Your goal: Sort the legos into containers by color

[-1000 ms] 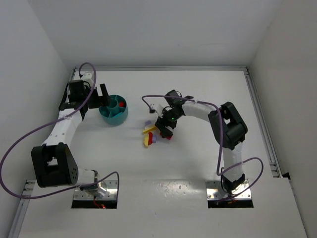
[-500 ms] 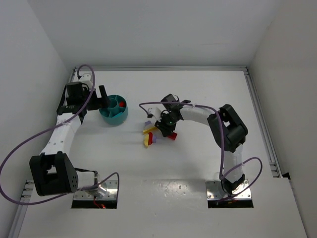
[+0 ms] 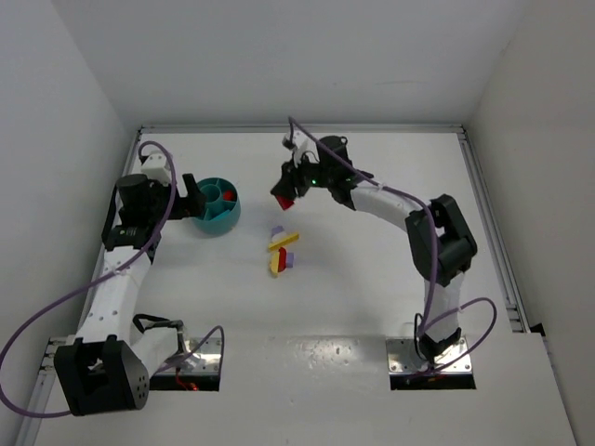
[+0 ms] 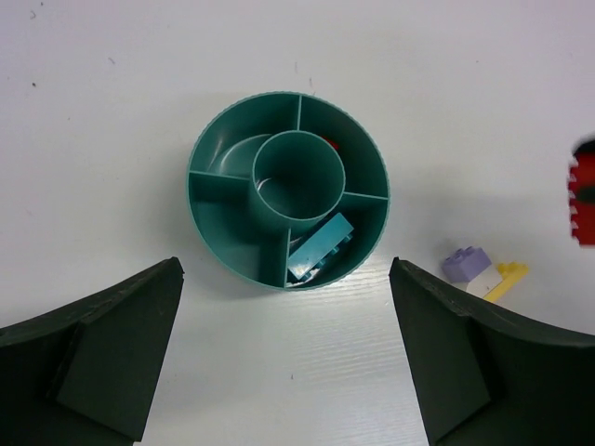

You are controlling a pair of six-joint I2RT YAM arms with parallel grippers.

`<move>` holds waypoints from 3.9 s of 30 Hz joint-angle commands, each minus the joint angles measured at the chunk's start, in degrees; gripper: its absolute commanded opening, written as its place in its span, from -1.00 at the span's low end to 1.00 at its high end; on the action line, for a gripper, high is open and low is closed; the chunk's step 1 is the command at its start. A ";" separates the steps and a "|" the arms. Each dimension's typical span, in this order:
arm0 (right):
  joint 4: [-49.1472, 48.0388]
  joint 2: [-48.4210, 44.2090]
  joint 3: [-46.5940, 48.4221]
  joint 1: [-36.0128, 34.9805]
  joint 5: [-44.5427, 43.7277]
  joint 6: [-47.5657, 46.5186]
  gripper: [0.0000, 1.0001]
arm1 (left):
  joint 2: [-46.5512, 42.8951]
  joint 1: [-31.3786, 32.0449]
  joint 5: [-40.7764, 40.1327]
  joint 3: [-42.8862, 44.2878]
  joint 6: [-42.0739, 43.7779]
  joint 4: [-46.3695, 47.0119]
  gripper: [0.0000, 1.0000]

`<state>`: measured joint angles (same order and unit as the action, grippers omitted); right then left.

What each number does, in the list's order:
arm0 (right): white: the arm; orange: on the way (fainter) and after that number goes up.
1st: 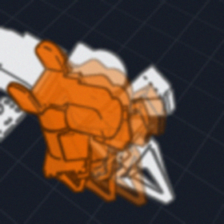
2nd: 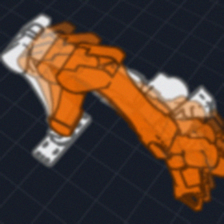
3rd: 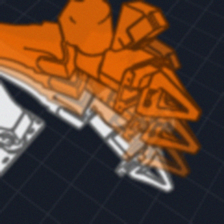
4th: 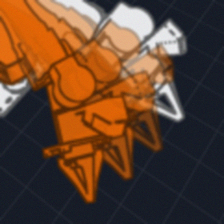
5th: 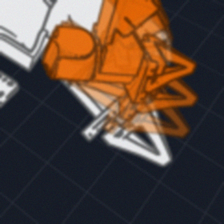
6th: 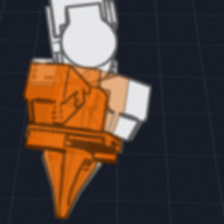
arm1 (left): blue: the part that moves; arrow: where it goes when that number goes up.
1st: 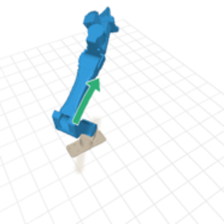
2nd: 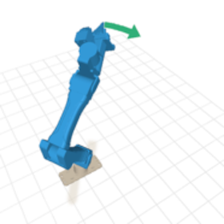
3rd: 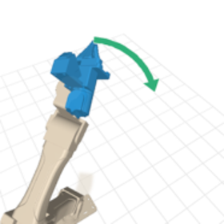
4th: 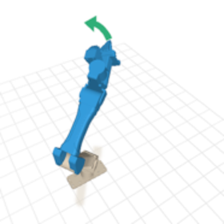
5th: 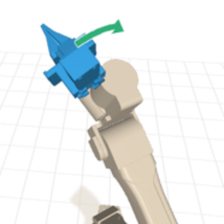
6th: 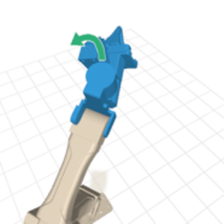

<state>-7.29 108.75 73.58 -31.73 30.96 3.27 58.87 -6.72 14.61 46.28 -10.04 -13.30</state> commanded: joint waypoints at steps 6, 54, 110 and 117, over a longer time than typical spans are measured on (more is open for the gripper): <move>-36.20 18.77 20.88 -0.52 -0.88 42.75 -1.00 | -3.41 -0.13 1.82 -1.19 -1.29 5.13 0.99; -27.10 19.45 23.56 0.59 5.95 39.33 0.45 | 1.50 0.63 12.28 2.48 8.18 1.36 0.99; 9.75 -19.18 -17.68 30.85 6.48 4.64 0.36 | 63.65 29.22 22.74 49.16 154.35 -55.60 0.71; 9.75 -19.19 -18.21 30.85 7.10 4.12 0.36 | 66.02 29.75 21.16 50.83 157.69 -56.13 0.40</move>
<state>4.73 91.13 55.48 -1.08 36.56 7.55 124.22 22.20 34.87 94.87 112.29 -67.16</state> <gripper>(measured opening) 0.679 0.734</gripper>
